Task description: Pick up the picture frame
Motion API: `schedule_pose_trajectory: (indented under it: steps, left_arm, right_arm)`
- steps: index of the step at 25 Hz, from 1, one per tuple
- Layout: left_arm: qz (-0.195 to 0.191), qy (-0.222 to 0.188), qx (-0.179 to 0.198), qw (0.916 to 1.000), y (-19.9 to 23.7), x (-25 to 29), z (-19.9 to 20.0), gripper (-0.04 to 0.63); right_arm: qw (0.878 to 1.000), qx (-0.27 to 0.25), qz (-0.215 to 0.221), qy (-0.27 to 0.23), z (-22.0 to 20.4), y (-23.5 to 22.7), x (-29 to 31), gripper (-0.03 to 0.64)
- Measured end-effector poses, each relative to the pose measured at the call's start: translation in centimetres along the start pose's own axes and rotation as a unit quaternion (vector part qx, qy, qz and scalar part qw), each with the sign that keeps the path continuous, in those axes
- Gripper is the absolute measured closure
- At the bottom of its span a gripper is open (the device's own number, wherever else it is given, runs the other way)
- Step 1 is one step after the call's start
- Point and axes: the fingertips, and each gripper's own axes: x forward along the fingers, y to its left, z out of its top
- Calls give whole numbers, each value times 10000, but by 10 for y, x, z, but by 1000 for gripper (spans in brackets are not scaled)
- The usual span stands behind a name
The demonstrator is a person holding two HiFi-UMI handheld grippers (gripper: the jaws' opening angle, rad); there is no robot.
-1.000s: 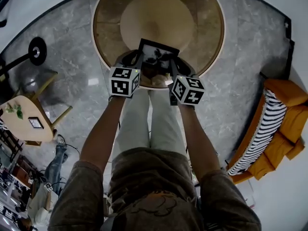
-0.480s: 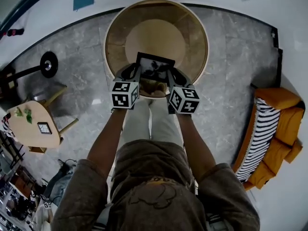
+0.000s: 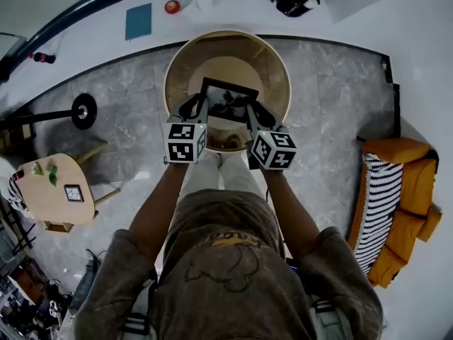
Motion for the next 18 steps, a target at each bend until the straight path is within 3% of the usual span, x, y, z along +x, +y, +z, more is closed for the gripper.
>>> schedule_pose_trajectory:
  steps: [18]
  left_arm:
    - [81, -1209, 345, 9920, -40, -126, 98, 511]
  right_arm:
    - [9879, -831, 324, -1272, 99, 79, -106, 528]
